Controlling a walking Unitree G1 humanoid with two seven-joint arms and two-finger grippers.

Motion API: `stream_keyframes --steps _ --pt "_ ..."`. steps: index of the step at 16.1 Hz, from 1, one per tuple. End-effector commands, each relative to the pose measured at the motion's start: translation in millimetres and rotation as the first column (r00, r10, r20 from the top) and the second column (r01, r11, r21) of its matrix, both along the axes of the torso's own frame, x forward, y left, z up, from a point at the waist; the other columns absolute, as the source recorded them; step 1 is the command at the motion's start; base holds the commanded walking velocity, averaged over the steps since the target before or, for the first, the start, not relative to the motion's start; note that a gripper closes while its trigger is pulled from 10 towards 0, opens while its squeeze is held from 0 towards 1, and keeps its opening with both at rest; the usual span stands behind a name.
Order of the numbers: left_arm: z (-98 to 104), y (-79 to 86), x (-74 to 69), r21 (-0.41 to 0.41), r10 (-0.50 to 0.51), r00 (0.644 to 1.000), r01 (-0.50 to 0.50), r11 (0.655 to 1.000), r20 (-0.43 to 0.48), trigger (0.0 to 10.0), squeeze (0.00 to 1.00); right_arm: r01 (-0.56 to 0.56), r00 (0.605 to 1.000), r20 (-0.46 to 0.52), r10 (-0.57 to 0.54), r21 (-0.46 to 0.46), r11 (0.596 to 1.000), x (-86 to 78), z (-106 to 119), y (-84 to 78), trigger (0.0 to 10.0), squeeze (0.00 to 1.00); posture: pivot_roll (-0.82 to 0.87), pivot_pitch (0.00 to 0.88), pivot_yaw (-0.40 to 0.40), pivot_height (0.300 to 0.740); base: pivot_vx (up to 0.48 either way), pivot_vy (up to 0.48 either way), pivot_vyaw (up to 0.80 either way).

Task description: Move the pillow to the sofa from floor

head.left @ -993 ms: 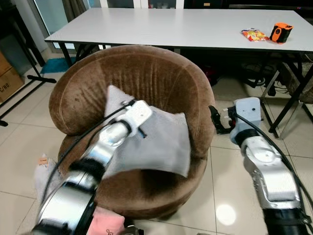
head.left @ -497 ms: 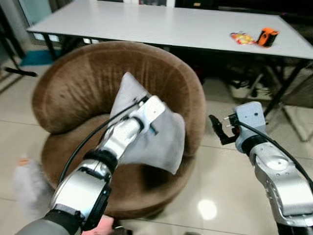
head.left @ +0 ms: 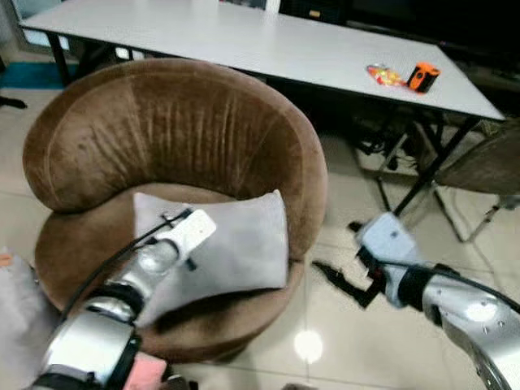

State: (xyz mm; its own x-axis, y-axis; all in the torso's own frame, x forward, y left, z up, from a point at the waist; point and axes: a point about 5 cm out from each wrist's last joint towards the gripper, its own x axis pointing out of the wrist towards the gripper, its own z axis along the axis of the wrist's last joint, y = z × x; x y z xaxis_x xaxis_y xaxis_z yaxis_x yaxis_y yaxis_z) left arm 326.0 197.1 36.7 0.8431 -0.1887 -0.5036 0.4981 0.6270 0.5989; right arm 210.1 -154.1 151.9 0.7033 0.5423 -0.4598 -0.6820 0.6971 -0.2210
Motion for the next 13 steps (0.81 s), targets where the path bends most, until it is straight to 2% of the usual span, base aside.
stream_keyframes --steps 1,3,6,7,8,9,10,13 --pt "3 3.6 2.2 0.042 0.0 1.0 -0.001 0.999 0.019 10.0 0.0 -0.021 1.0 -0.011 0.021 -0.026 0.999 -2.3 1 -1.4 10.0 0.0 -0.39 0.0 -0.181 0.74 0.0 0.0 0.0" --pt "-1 19.5 -3.2 0.107 0.028 0.999 -0.026 0.994 -0.016 10.0 0.0 -0.025 1.0 -0.02 0.024 -0.045 0.999 -3.7 0 -2.6 10.0 0.0 -0.38 0.0 -0.183 0.74 0.0 0.0 0.0" --pt "-2 33.9 -6.8 0.111 0.097 0.994 -0.091 0.99 -0.047 10.0 0.0 -0.024 0.999 -0.026 0.022 -0.069 0.997 -4.3 0 -3.7 10.0 0.0 -0.39 0.0 -0.18 0.74 0.0 0.0 0.0" --pt "-5 39.1 -9.7 0.089 0.121 0.989 -0.113 0.99 -0.085 10.0 0.0 -0.017 1.0 -0.023 0.016 -0.077 0.997 -4.1 0 -4.1 10.0 0.0 -0.39 0.0 -0.177 0.74 0.0 0.0 0.0" --pt "-5 42.2 -11.1 0.066 0.136 0.985 -0.13 0.989 -0.107 10.0 0.26 -0.014 1.0 -0.021 0.013 -0.079 0.997 -3.9 0 -3.9 10.0 0.0 -0.39 0.0 -0.175 0.74 0.0 0.0 0.0" --pt "-4 44.4 -10.8 0.073 0.146 0.984 -0.139 0.988 -0.099 10.0 1.0 -0.013 1.0 -0.02 0.011 -0.08 0.997 -3.6 0 -4.1 10.0 0.0 -0.39 0.0 -0.175 0.74 0.0 0.0 0.0" --pt "-1 51.8 -10.3 0.088 0.177 0.98 -0.17 0.982 -0.086 10.0 1.0 -0.005 1.0 -0.013 0.004 -0.084 0.996 -2.4 0 -5.1 10.0 0.0 -0.39 0.0 -0.174 0.74 0.0 0.0 0.0" --pt "1 59.5 -11.3 0.101 0.2 0.977 -0.192 0.976 -0.08 10.0 1.0 0.003 1.0 -0.003 -0.003 -0.083 0.997 0.7 0 -4.2 10.0 0.0 -0.38 0.0 -0.171 0.74 0.0 0.0 0.0"
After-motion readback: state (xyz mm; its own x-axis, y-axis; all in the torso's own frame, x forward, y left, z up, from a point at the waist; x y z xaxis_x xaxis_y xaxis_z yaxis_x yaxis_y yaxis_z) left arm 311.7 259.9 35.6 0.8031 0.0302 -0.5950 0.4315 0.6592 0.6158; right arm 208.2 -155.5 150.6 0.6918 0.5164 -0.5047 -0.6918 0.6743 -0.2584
